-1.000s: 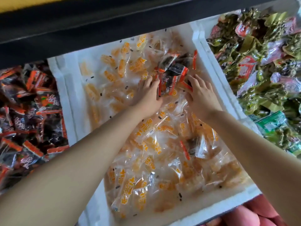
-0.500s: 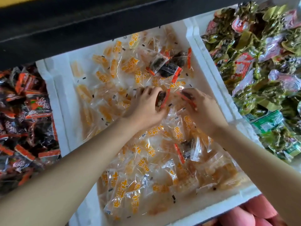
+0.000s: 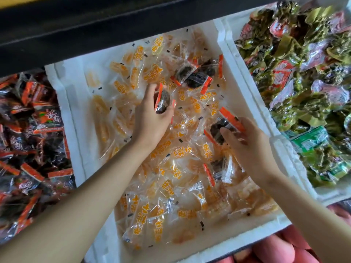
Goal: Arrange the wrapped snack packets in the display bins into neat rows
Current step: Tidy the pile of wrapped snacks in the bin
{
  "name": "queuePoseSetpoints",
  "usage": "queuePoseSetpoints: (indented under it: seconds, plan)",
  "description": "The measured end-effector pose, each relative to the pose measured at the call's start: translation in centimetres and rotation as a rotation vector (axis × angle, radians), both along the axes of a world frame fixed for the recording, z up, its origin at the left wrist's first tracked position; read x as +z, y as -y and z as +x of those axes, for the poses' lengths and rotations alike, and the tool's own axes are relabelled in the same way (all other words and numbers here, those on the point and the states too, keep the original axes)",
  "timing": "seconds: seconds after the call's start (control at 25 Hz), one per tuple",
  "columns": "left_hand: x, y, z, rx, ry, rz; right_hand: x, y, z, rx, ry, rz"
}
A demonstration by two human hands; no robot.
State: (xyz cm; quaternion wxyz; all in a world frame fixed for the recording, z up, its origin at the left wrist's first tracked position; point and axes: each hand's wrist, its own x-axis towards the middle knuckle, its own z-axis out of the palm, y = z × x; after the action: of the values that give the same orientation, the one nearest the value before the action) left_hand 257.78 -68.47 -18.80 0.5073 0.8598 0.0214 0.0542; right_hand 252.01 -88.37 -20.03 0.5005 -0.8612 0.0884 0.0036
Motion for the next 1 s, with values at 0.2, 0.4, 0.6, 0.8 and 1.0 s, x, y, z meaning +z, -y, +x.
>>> queuePoseSetpoints:
  seconds: [0.2,0.4,0.6,0.8,1.0]
  plan:
    - [1.8,0.8,-5.5,-0.199,-0.257,-0.297,1.3,-0.7,-1.8,0.026,-0.079,0.354]
    - [1.1,1.3,-9.4,-0.266,-0.426,-0.428,0.9,-1.1,-3.4,0.185,-0.181,0.408]
    - [-0.1,1.0,-12.1,-0.225,-0.392,-0.320,-0.6,-1.8,-5.9,0.187,-0.197,0.426]
    - [-0.3,-0.6,-13.2,-0.128,-0.391,-0.264,-2.5,1.0,-6.5,0.306,-0.073,-0.326]
    - [-0.8,-1.5,-13.2,-0.095,-0.387,-0.250,-4.3,1.8,-6.6,0.383,-0.105,-0.867]
